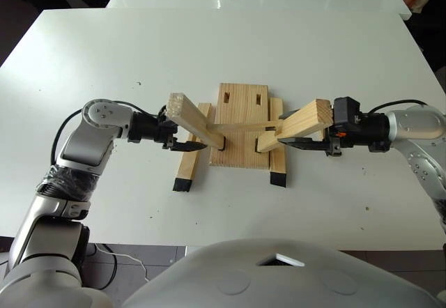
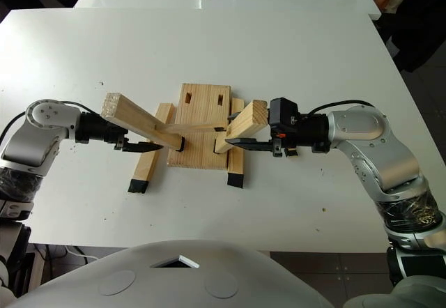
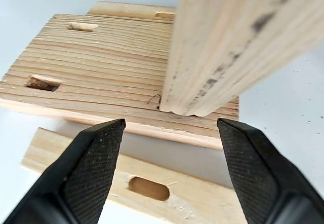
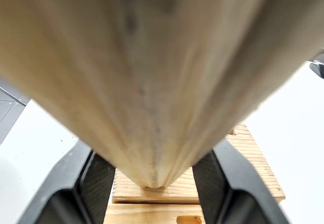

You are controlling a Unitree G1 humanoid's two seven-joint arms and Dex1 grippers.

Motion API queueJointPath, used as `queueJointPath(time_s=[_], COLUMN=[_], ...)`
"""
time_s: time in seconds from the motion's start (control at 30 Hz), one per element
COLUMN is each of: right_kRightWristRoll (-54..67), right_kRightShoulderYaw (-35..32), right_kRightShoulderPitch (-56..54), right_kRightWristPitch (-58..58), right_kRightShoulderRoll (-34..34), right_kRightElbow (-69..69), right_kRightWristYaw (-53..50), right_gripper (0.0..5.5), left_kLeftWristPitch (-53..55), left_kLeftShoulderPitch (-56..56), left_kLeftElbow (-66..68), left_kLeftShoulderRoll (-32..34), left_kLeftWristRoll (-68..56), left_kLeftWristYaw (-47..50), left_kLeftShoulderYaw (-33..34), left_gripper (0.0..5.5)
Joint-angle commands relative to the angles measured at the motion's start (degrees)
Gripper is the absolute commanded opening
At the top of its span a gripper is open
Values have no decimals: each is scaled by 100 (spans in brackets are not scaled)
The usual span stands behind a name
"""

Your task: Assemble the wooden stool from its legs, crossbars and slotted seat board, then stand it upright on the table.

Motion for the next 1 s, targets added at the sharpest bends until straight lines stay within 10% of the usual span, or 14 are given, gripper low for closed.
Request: queueJointPath(time_s=[0.03, 0.5, 1.0], right_kRightWristRoll=[-722, -879, -805], right_kRightShoulderYaw=[441, 661, 454], right_kRightShoulderPitch=[271, 42, 363], right_kRightWristPitch=[294, 257, 174], right_kRightShoulderRoll=[-100, 74, 5], right_kRightElbow=[240, 425, 313], right_kRightWristYaw=[-21, -114, -307], right_gripper=[203, 203, 203], left_kLeftWristPitch=[-137, 779, 3405], left_kLeftShoulderPitch=[-702, -2576, -1704], left_kLeftElbow=[703, 1389, -755], left_kLeftShoulderRoll=[-256, -1187, 104], left_kLeftWristRoll=[249, -173, -2535], left_kLeftWristYaw=[364, 473, 419], left_kLeftShoulderYaw=[176, 417, 2648], left_gripper=[336, 336, 410])
